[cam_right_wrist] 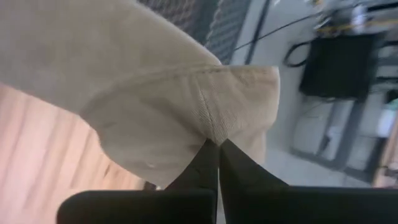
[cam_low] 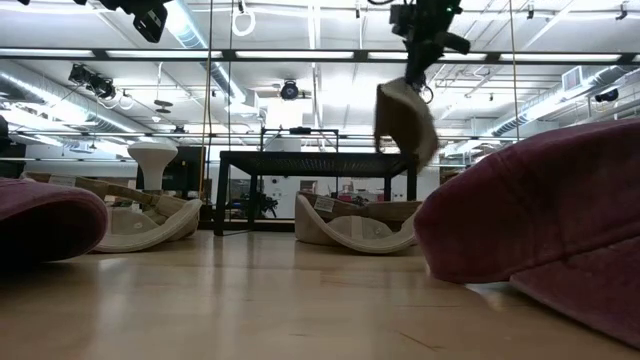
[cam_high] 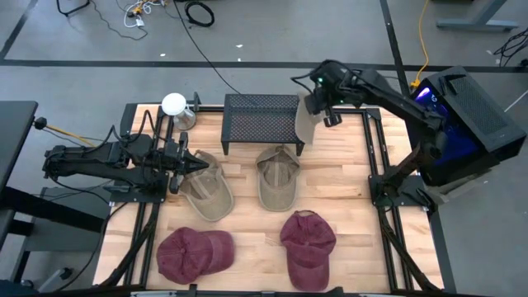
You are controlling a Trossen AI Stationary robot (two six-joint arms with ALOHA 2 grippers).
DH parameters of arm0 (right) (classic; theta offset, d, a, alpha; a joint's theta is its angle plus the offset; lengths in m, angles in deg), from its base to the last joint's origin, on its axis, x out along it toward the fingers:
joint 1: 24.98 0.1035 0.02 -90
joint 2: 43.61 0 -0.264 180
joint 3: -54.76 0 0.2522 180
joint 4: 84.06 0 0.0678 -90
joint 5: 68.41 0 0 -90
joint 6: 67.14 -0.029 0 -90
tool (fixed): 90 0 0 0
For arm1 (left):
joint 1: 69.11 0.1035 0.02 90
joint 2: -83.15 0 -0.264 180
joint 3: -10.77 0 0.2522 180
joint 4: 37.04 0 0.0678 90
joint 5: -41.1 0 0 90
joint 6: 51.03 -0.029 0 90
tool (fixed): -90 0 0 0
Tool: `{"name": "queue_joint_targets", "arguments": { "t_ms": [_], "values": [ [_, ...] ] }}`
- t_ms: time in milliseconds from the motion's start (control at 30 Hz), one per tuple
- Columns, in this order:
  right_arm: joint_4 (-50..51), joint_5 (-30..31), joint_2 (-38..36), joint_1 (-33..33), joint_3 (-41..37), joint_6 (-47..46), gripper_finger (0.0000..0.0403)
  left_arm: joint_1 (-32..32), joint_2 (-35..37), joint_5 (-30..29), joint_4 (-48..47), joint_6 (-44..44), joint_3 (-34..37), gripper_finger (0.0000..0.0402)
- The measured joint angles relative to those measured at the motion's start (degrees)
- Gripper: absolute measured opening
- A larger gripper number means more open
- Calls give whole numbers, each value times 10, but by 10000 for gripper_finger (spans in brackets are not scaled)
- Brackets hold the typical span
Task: Pick & Place hat
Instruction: Put the right brown cap on the shelf
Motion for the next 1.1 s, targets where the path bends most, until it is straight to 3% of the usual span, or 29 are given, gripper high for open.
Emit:
{"name": "queue_joint_targets", "arguments": {
  "t_ms": [300, 767, 1100],
  "values": [
    [-102, -5, 19, 23, 0, -7, 0, 0, 0, 0, 0, 0, 0, 14],
    [-127, -6, 67, 35, 1, -34, 0, 0, 0, 0, 0, 0, 0, 14],
    [-115, 15, 68, 39, 75, -80, 0, 0, 0, 0, 0, 0, 0, 14]
  ]
}}
